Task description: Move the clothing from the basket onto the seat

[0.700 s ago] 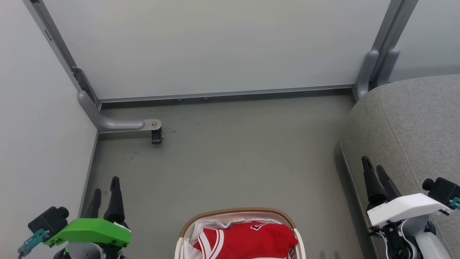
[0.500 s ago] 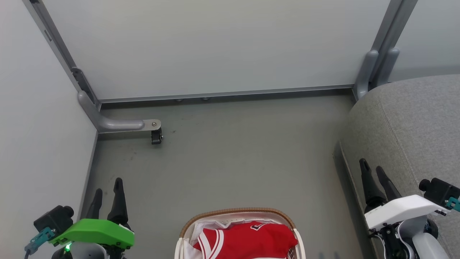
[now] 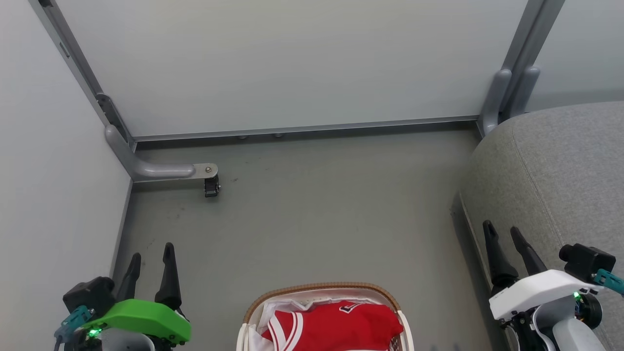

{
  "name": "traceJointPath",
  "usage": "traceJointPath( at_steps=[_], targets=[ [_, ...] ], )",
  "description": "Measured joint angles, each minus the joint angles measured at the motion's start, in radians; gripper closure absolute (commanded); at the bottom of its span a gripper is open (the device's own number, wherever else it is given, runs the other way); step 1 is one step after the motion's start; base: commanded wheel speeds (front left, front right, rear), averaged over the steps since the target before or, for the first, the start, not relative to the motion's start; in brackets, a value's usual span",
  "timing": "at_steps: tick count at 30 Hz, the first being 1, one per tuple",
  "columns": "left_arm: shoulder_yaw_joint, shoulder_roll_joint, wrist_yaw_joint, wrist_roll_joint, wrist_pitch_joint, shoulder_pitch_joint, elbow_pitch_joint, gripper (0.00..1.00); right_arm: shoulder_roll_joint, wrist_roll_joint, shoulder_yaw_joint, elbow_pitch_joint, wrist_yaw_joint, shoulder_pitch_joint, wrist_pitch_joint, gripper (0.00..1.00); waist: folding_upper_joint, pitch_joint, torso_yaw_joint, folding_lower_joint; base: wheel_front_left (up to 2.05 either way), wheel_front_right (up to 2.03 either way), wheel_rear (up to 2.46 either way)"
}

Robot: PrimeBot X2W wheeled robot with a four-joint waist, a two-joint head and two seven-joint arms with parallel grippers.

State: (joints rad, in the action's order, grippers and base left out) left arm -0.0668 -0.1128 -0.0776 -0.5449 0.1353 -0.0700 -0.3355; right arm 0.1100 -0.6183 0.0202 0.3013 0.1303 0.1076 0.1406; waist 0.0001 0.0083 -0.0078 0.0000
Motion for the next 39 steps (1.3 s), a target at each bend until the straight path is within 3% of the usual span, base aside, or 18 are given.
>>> traceJointPath(
  at_steps=[39],
  targets=[
    [-0.05,-0.004,-0.003,0.362,0.088,0.03,-0.014,0.0,-0.016,0.352,0.011,0.051,0.0,-0.018,0.082,0.0,0.0,-0.009,-0.008,0.0,0.0,0.0,0.0]
  ],
)
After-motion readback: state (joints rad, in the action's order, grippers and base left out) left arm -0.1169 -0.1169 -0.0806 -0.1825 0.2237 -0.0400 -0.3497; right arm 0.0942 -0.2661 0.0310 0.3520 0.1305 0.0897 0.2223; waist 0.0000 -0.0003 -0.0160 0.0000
